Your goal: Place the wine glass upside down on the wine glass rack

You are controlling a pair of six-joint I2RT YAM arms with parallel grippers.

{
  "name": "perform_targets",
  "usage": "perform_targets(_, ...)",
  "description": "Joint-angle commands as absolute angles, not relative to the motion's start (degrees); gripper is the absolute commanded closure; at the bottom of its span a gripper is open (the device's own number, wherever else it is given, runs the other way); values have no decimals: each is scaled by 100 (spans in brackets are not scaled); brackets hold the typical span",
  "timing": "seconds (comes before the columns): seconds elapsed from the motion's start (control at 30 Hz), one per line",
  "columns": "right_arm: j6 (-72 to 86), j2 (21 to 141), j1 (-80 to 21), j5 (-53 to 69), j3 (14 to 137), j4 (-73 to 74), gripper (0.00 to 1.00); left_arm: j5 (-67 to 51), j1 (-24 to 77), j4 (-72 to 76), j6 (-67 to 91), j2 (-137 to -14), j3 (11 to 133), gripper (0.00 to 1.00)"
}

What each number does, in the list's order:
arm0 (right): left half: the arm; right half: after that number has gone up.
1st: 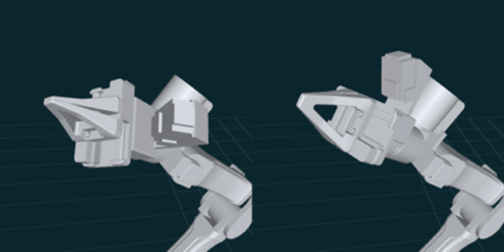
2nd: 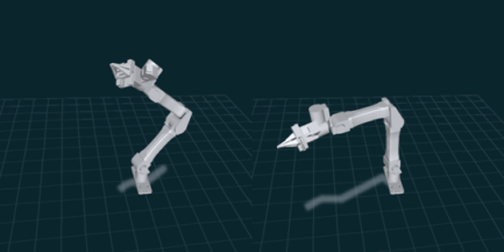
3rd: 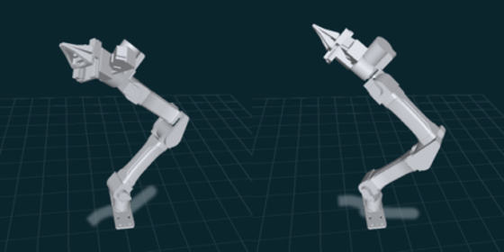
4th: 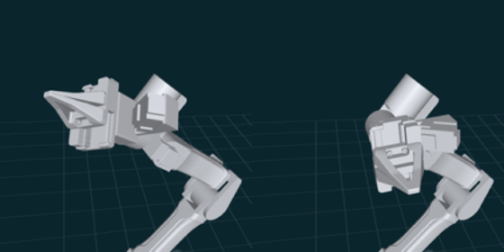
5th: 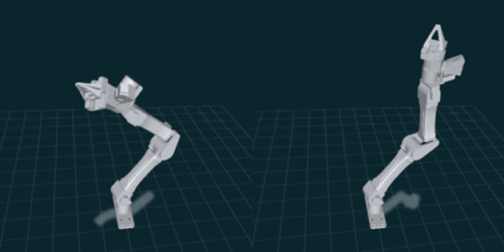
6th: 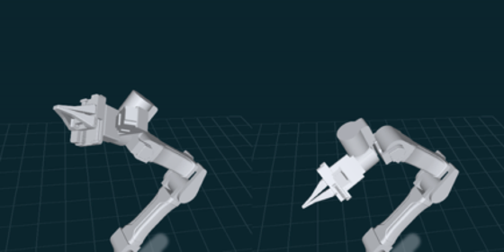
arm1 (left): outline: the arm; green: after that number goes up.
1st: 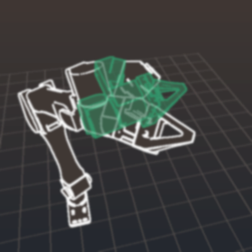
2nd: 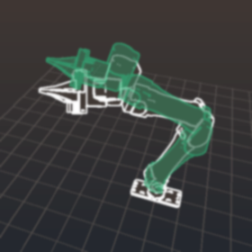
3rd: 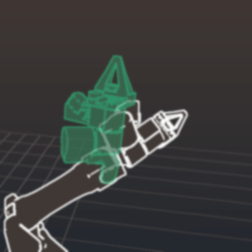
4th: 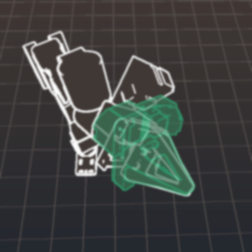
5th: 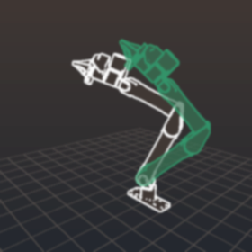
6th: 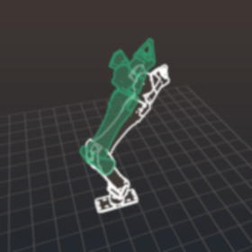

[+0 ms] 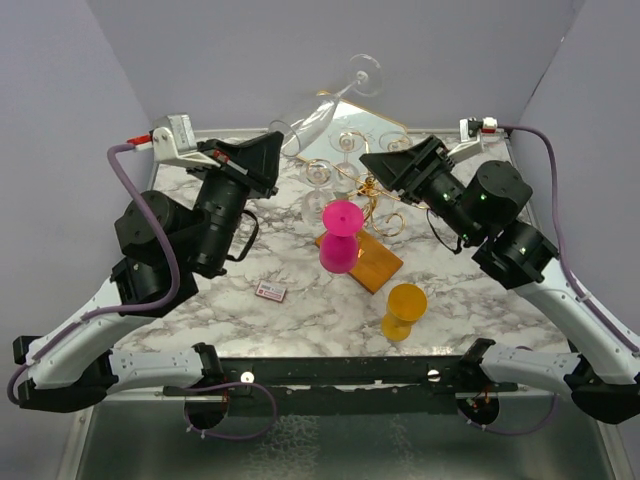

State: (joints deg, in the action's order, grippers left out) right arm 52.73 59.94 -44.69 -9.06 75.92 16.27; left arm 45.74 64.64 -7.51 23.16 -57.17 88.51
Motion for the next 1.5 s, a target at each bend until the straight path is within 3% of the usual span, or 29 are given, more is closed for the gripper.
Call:
perform_targets(0.0, 5659, 6149, -4509, -721, 8107, 815, 41, 3663, 6494, 51, 2681, -5752, 8714, 100)
perform_targets(0.5, 7290, 6476, -4504, -2097, 8603, 1118, 37, 3101, 6491, 930, 2982, -5731, 8158, 100)
perform_targets(0.97, 8225, 6641, -4504, -2604, 8608, 680, 44, 2982, 6495, 969, 3123, -5657, 8009, 100)
perform_targets(1.3, 8421, 6741, -4496, -2281, 8598, 362, 63, 2849, 6490, 977, 3314, -5619, 7889, 100)
perform_targets(1.47, 8406, 6700, -4498, -2191, 8514, 137, 81, 2819, 6493, 888, 3394, -5614, 7842, 100)
